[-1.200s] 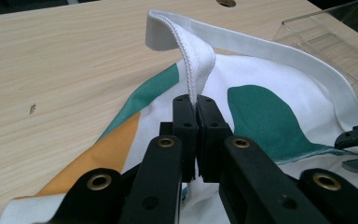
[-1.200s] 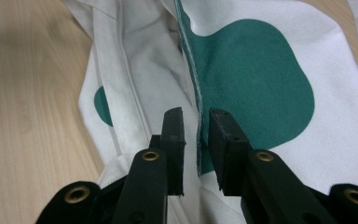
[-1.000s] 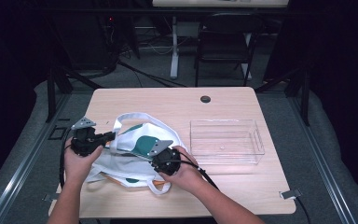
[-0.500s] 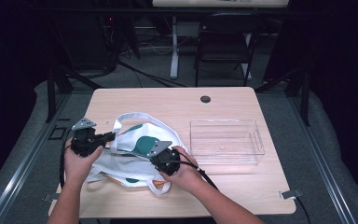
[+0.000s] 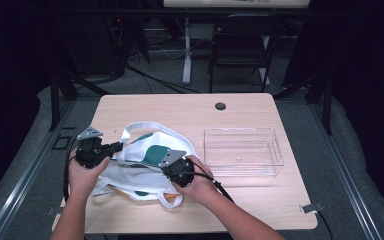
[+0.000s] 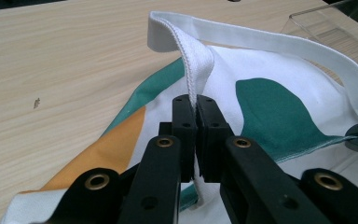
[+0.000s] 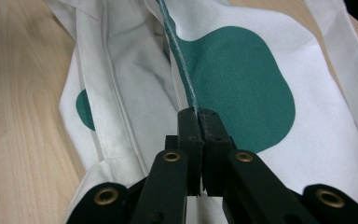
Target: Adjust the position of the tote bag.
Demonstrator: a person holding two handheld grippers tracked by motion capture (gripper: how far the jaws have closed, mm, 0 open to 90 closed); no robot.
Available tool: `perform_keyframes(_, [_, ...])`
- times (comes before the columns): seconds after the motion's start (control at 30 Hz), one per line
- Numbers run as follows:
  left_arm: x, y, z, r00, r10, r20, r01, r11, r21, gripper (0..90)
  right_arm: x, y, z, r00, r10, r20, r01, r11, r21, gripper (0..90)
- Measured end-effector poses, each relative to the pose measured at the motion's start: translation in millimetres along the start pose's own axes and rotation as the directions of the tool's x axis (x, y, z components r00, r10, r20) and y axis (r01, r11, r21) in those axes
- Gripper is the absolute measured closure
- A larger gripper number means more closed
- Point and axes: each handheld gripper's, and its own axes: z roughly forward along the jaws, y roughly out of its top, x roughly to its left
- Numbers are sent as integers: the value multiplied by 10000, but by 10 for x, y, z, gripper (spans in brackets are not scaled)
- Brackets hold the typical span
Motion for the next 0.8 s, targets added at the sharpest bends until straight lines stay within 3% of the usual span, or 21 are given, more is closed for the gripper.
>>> perform_keyframes(0.8, [48,-37,26,9996,-286,86,283,9993,258,785,-90,190,-175,9987,-123,490,148,9985,-521,890])
